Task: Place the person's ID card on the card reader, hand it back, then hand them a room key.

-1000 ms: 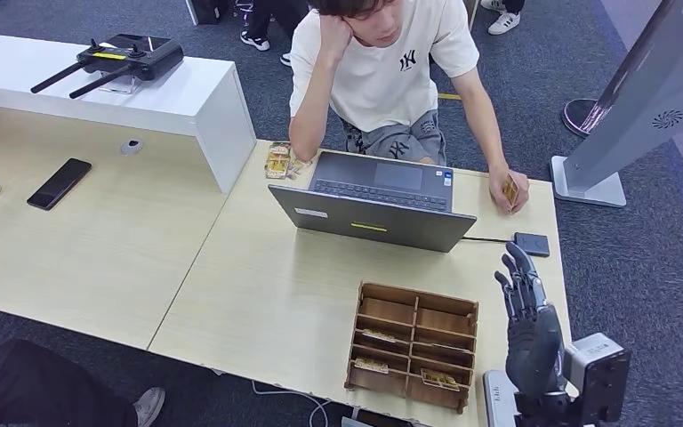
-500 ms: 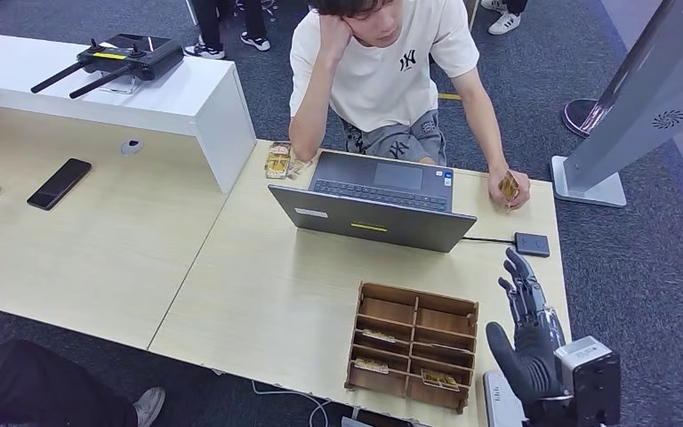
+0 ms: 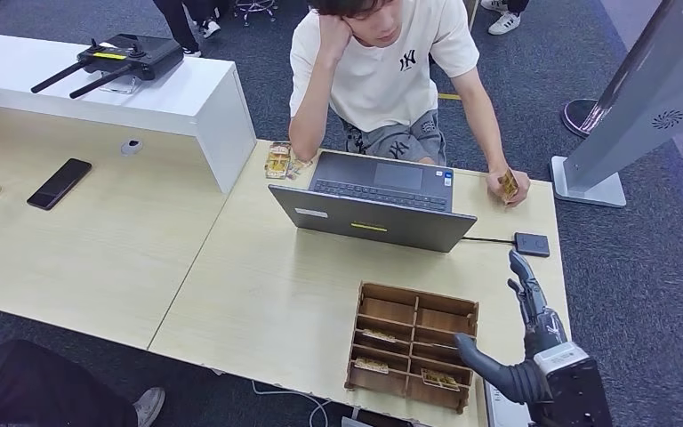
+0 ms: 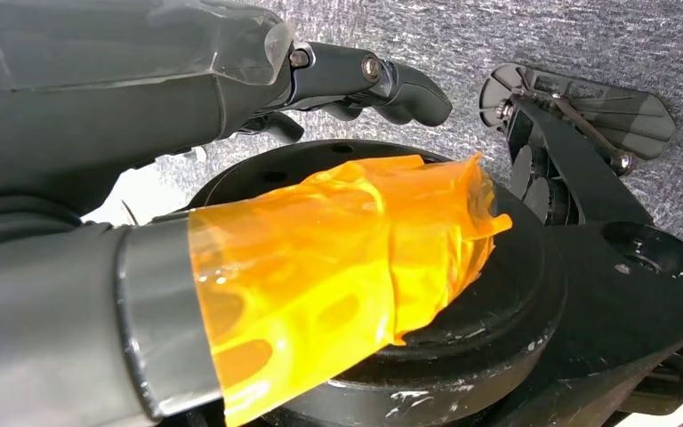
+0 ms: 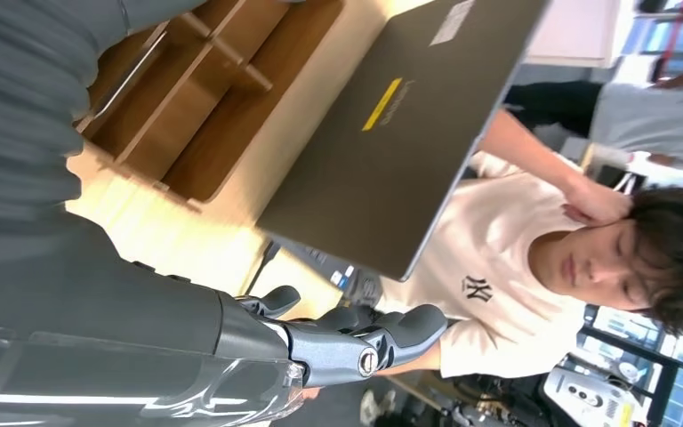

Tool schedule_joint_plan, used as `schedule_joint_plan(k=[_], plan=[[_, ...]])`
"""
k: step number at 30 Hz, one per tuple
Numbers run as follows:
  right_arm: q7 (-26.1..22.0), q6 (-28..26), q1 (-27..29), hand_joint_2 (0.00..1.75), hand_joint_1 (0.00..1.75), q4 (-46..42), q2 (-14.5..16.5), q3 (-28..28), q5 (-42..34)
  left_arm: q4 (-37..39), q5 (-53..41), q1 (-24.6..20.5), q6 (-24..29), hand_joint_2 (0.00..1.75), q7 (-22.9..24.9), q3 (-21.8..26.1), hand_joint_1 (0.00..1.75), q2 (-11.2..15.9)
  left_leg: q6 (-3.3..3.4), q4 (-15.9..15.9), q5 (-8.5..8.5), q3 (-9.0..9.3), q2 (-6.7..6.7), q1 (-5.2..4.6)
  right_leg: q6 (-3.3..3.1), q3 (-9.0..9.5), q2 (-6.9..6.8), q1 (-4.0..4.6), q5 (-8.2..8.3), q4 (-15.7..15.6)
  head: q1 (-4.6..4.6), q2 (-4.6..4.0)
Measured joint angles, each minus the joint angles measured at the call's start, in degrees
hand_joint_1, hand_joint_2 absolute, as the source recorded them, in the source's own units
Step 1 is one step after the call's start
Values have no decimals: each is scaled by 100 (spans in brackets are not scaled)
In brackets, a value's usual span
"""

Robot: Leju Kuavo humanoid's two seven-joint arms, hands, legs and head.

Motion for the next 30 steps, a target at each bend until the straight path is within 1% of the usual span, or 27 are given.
schedule_joint_plan(k=[9,10,14,17,21,25,26,28,29,30], plan=[[119,-104,-4,175,0,-66,-306,-28,1104,0,-3,4,32,0,5,0,0,-18,2,0,-2,-1,0,-1,0,0,0,-1,0,0,-2,0],[118,-137,-5,175,0,-82,-351,-27,1345,0,-8,3,38,0,9,0,0,-19,2,0,-2,-1,0,-1,0,0,0,-1,0,0,-2,0],[4,-383,-7,175,0,-149,-602,25,2754,0,-67,2,50,0,32,0,0,-23,3,0,-2,-1,-1,-1,0,0,-1,-1,0,0,-1,0],[-68,-599,-8,175,0,-158,-803,125,3464,0,-112,0,38,0,58,0,0,-19,3,0,-2,-2,-1,-1,0,0,-1,-1,0,0,-1,0],[-130,-849,-29,175,0,-131,-1020,304,3911,0,-138,-1,27,0,88,0,0,-15,3,0,-2,-3,-1,-1,0,0,-1,-1,0,0,-1,0],[-143,-960,-77,175,4,-81,-1165,495,4097,0,-148,-2,16,0,114,-1,0,-14,3,0,-2,-2,0,-1,0,0,-1,-1,0,0,-1,0],[-140,-975,-89,175,27,-69,-1192,546,4109,0,-150,-2,12,0,119,-1,0,-13,3,0,-2,-2,0,-1,0,0,-2,-1,0,0,-1,0],[-135,-997,-107,175,100,-48,-1235,633,4094,0,-150,-2,-1,0,121,0,0,-12,3,0,-2,-2,-1,-1,0,0,-2,-1,0,0,-1,0],[-132,-1003,-115,175,142,-38,-1254,673,4077,0,-149,-2,-5,0,121,0,0,-11,3,0,-2,-2,-1,-1,0,0,-2,-1,0,0,-1,0],[-126,-1005,-122,175,163,-28,-1269,710,4059,0,-149,-2,-10,0,122,0,0,-10,3,0,-2,-2,-1,-1,0,0,-2,-1,0,0,-1,0]])
